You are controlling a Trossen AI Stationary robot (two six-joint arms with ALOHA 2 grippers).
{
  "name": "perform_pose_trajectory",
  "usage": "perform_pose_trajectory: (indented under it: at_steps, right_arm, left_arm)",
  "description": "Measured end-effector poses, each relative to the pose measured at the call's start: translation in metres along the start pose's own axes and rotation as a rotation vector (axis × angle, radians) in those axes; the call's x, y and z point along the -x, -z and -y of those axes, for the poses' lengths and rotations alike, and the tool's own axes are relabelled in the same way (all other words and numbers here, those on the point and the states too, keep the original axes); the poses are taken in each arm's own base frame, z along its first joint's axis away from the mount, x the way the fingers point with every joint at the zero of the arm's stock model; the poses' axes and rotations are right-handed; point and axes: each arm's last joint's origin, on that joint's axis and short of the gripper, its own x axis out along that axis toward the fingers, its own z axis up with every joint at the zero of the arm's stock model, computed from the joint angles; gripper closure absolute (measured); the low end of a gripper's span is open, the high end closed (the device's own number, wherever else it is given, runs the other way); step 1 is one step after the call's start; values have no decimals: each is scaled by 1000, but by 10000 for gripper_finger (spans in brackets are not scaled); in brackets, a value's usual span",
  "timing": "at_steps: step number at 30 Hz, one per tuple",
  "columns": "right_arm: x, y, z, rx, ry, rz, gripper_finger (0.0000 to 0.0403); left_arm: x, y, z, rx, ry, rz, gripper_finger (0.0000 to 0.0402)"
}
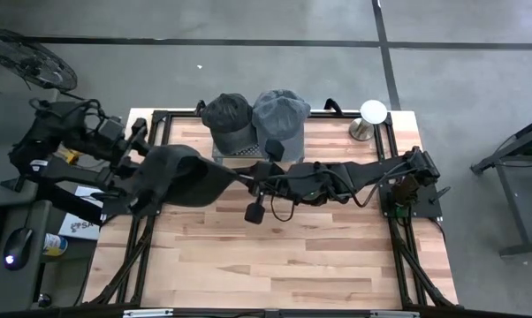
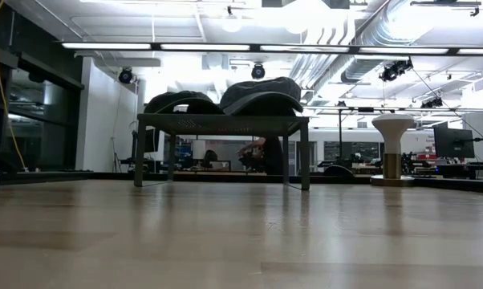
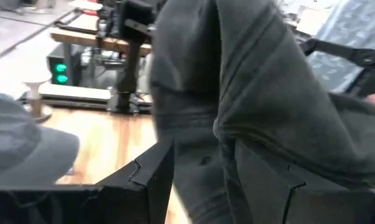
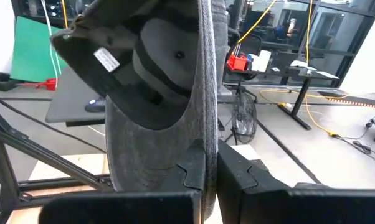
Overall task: Pick & Place hat
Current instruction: Stack the black cap on top of the black cap on the shelf
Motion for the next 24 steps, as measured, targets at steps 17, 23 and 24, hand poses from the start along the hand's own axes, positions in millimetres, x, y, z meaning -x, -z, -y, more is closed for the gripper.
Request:
perform_pose_trajectory:
  at_steps: [17, 23, 24]
  right_arm:
    - [-6, 3, 11, 12, 53, -27, 396]
    - [-8, 2, 15, 7, 33, -18, 396]
    - [-8, 2, 16, 11, 33, -19, 396]
  left_arm:
    - [-11, -7, 1, 100, 75, 14, 234]
    - [-27, -7, -3, 115, 69, -29, 234]
    - [-30, -7, -3, 116, 68, -37, 234]
